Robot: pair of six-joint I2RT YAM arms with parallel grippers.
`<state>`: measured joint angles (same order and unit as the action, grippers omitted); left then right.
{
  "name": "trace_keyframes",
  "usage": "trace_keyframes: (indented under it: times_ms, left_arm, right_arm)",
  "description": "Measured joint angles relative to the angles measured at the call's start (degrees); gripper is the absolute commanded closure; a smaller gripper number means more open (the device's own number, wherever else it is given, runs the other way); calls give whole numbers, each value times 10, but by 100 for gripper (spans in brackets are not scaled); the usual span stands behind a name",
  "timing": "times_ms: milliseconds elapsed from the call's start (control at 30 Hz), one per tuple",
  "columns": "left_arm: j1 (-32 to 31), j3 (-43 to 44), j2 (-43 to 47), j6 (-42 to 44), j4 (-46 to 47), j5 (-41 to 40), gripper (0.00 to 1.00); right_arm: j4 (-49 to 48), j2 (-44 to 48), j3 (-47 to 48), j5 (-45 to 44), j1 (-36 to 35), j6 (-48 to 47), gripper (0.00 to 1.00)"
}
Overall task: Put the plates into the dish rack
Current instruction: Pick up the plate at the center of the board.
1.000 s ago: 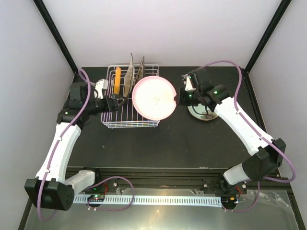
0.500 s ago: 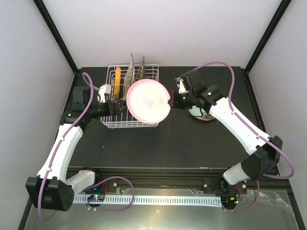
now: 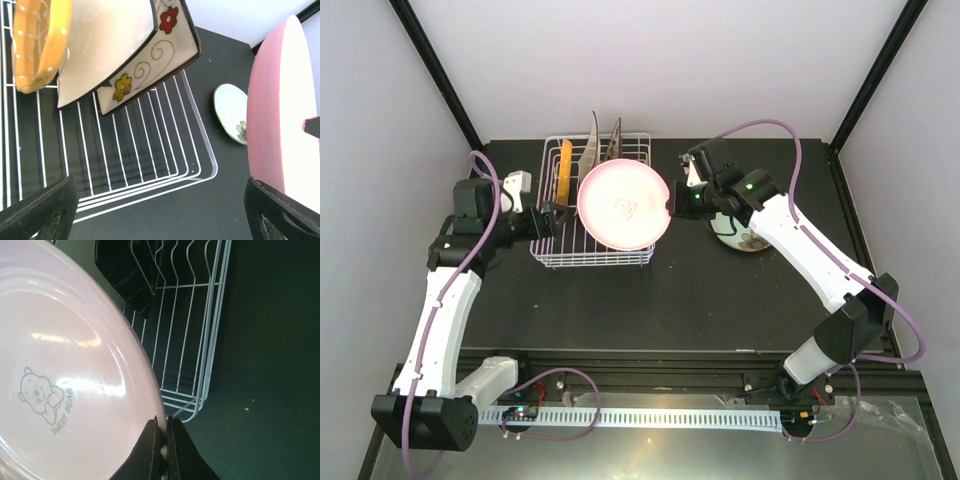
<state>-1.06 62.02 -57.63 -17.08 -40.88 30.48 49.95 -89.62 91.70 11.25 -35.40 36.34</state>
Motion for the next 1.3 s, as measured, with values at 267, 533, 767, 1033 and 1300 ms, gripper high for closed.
trace_keyframes:
  times_ms: [267,533,767,1033,1300]
  left_arm:
    - [12,-16,10,-37,48,75,7]
    - [-5,-119,20,-116,161,183,6]
    - [-18,-155,20,-158,231,205,10]
    - [-17,-162,20,-204,301,220,63]
    - [-10,-224,17,-258,378,233,80]
  right_arm:
    - [7,-4,2,-7,0,0,99]
    - [23,-37,39,-12,-18,-3,99]
    - [27,-62,82,-7,-64,-2,99]
    - [-3,-64,46,15,-71,16,99]
    - [-46,-42,-14,55,-61,18,71]
